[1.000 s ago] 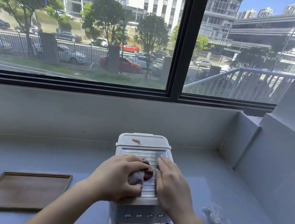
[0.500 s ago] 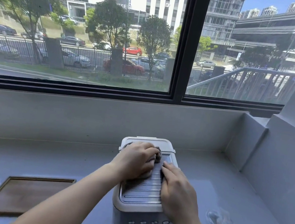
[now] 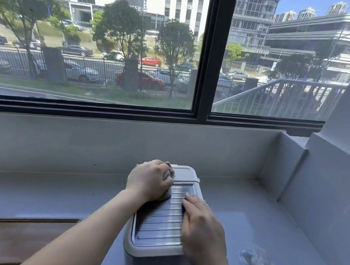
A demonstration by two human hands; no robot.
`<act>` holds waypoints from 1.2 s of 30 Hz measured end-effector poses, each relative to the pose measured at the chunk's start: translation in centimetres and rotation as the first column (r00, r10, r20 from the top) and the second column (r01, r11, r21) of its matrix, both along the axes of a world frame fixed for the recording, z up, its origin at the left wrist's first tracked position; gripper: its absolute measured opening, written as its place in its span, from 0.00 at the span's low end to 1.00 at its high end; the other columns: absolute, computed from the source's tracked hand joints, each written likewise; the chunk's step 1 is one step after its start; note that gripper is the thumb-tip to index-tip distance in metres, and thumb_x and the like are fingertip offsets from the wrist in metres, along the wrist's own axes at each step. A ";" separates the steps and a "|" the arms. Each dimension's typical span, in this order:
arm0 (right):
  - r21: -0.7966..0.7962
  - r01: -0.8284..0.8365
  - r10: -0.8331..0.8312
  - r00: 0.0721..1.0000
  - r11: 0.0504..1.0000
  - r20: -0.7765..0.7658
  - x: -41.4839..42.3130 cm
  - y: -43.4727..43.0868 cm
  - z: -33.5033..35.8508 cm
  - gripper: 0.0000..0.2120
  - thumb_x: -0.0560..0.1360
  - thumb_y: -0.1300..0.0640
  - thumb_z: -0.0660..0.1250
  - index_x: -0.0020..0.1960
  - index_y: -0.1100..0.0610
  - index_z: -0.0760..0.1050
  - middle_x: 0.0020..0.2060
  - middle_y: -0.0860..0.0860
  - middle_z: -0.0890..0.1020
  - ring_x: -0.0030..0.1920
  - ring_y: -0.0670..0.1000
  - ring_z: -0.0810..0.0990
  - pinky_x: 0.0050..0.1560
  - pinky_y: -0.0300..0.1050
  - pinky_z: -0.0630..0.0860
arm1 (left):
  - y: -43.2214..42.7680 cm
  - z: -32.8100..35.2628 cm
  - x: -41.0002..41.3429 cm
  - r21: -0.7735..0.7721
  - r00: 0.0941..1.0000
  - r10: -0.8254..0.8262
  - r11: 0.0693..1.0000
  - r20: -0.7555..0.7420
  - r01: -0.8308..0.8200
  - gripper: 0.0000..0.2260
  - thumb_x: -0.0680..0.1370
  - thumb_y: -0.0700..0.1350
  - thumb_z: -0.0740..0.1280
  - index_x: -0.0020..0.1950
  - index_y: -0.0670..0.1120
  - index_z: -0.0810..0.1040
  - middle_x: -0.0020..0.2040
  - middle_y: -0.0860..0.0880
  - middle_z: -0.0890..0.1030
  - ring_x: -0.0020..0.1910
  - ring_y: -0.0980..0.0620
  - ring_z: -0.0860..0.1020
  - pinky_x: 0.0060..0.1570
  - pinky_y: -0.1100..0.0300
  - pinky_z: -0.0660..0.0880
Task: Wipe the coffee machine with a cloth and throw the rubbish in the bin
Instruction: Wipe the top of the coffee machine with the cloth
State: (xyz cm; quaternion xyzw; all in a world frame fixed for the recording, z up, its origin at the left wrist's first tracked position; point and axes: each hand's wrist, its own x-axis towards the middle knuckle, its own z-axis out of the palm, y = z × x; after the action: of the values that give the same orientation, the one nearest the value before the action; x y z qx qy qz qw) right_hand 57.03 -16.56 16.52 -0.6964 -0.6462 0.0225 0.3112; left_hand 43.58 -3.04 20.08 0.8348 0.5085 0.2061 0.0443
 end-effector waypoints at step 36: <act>0.065 0.067 -0.060 0.994 0.996 -0.096 -0.2 -0.4 0.3 0.12 0.76 0.63 0.58 0.57 0.55 0.74 0.64 0.47 0.73 0.50 0.58 0.78 0.41 0.52 0.76 | 1.3 0.6 3.3 -0.170 0.981 -0.156 0.976 -0.113 0.135 0.16 0.79 0.47 0.56 0.62 0.51 0.77 0.71 0.51 0.74 0.70 0.50 0.69 0.75 0.46 0.54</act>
State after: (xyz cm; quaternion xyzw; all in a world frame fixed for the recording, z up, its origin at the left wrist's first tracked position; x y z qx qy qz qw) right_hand 56.82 -16.97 16.80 -0.7039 -0.6088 0.0234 0.3653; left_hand 46.84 -1.77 20.68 0.8749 0.4628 0.1073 0.0946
